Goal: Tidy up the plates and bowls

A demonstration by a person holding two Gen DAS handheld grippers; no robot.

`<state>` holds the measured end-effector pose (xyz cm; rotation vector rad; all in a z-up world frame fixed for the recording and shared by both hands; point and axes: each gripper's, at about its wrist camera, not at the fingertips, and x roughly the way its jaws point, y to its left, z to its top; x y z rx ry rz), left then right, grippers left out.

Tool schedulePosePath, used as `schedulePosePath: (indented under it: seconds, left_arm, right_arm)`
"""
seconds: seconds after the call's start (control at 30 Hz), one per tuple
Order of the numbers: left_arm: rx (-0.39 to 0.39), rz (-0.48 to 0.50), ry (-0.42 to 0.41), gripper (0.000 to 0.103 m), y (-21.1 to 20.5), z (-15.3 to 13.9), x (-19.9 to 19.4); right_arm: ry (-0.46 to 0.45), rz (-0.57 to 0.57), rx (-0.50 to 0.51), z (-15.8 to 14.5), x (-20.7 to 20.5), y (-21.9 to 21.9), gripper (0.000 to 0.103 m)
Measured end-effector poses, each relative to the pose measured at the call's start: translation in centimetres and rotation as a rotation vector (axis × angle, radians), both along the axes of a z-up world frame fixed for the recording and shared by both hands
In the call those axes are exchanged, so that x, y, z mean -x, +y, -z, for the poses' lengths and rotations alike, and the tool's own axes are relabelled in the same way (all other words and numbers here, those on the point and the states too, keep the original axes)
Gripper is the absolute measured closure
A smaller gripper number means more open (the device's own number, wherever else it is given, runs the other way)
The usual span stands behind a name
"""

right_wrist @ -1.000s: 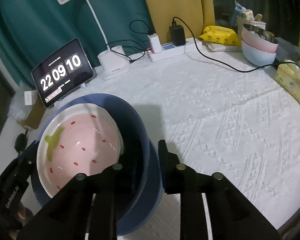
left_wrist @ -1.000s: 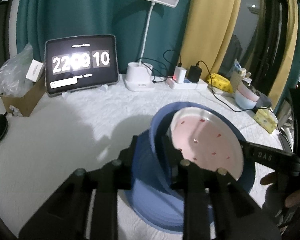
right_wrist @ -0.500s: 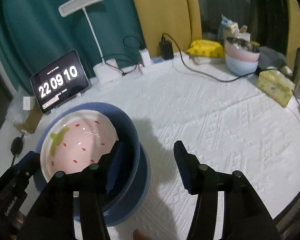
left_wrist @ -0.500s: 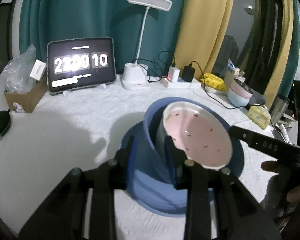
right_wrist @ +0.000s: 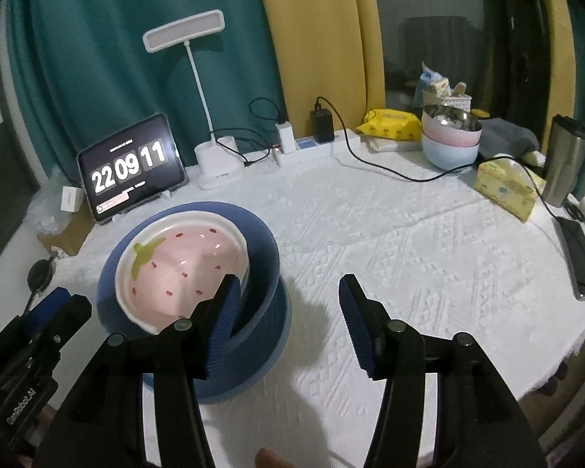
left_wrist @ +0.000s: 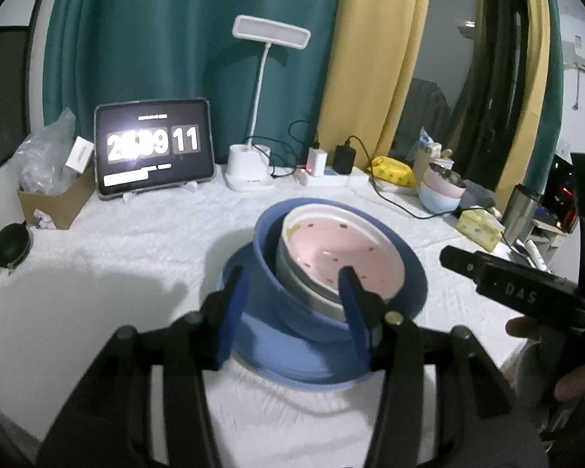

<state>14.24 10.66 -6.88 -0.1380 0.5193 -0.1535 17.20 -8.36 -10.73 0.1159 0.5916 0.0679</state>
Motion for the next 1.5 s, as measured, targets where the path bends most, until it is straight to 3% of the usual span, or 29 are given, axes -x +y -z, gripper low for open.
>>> schedulePosePath:
  seconds: [0.1,0.13,0.27,0.57,0.9,1.0,1.5]
  left_arm:
    - [-0.009,0.002,-0.024,0.050,-0.2,-0.5,1.2]
    - [-0.011,0.003,-0.035,0.042,-0.3,-0.7,1.7]
    - [-0.020,0.007,-0.071,0.030,-0.6,-1.5,3.3]
    - [-0.047,0.013,-0.165,0.018,-1.6,-3.9,7.3]
    - [-0.089,0.011,-0.242,0.015,-2.4,-6.6,11.1]
    - [-0.090,0.000,-0.264,0.006,-2.5,-7.3,12.0]
    - [-0.098,-0.063,-0.347,0.005,-2.0,-10.4,15.3]
  right_arm:
    - [-0.025,0.004,0.003,-0.5,1.5,-0.1,0.047]
    - [-0.034,0.004,0.004,-0.7,2.0,-0.1,0.047]
    - [-0.067,0.012,0.010,-1.4,3.9,-0.3,0.047]
    - [-0.160,0.021,0.023,-3.7,8.5,-0.6,0.047]
    - [-0.264,0.024,0.033,-6.3,13.1,-0.9,0.046]
    - [-0.293,0.023,0.040,-7.0,14.4,-0.9,0.046]
    - [-0.396,0.027,0.052,-9.2,19.1,-1.4,0.045]
